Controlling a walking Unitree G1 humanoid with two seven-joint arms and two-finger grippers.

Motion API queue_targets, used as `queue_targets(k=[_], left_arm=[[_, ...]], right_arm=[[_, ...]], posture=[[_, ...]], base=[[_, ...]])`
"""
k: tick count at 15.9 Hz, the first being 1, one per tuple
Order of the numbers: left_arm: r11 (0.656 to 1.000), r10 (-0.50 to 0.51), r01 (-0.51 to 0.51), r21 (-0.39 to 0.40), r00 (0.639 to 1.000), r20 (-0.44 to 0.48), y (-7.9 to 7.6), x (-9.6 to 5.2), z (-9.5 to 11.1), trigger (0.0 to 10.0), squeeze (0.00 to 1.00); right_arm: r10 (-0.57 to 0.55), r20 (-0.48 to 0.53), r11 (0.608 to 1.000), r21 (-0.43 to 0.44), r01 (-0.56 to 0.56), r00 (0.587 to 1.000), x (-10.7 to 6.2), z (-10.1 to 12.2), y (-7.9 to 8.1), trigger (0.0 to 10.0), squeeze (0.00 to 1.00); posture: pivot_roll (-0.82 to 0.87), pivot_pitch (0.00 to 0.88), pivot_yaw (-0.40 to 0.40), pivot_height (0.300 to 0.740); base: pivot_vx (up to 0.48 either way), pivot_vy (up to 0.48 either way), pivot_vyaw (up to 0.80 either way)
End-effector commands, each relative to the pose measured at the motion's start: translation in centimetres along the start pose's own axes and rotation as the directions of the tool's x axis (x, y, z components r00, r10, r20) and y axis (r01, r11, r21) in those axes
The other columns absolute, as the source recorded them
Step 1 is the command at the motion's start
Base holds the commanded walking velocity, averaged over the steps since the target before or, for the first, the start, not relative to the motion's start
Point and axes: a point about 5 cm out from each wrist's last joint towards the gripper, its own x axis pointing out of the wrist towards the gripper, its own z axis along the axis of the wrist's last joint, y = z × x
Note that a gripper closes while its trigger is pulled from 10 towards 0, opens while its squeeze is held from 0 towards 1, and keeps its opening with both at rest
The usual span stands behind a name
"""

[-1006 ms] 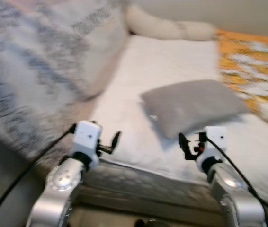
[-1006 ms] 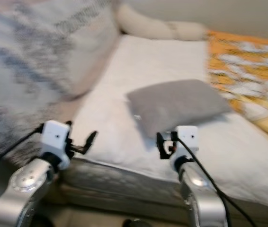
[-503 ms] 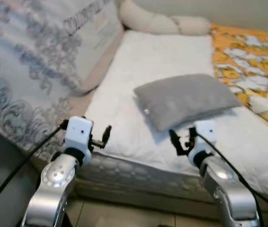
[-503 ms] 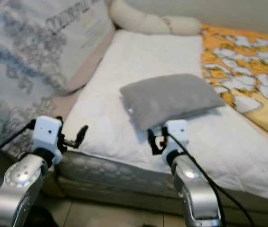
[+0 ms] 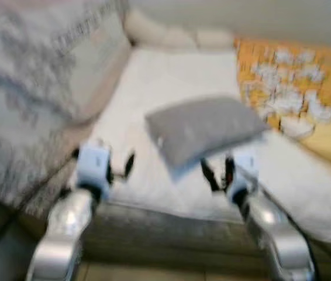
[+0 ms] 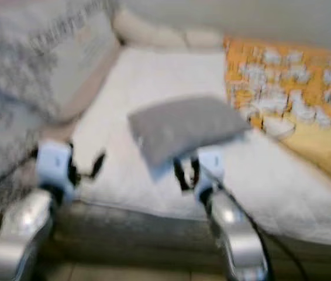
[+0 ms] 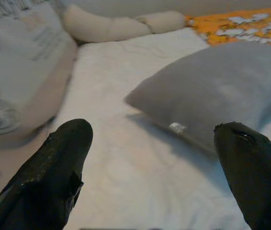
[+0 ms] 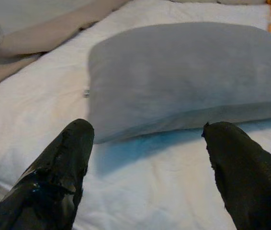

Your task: Clean up the room

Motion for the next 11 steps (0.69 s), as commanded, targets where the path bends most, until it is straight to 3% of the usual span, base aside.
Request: queue_targets(k=[1, 5, 11], left_arm=[[1.0, 0.02, -0.02, 0.009, 1.0, 0.019, 0.65, -0.03, 0.45, 10.0, 0.0], [1.0, 0.03, -0.03, 0.006, 0.999, 0.021, 0.86, -0.1, 0.41, 10.0, 0.0], [1.0, 0.007, -0.007, 0.011, 1.0, 0.015, 0.81, -0.03, 0.34, 10.0, 0.0]], right_arm=[[0.003, 0.025, 1.0, 0.007, -0.003, 1.0, 0.24, 0.56, -0.11, 10.0, 0.0], [0.04, 0.028, 0.999, -0.034, -0.039, 0.999, 0.44, 0.67, 0.23, 10.0, 0.0], [0.022, 0.022, 1.0, -0.017, -0.022, 1.0, 0.31, 0.42, 0.05, 10.0, 0.0]], posture=[[0.02, 0.0, -0.028, 0.74], [0.02, 0.0, -0.03, 0.74], [0.01, 0.0, -0.021, 0.74]], base=[[0.398, 0.0, -0.78], [0.397, 0.0, 0.0], [0.374, 0.0, 0.0]])
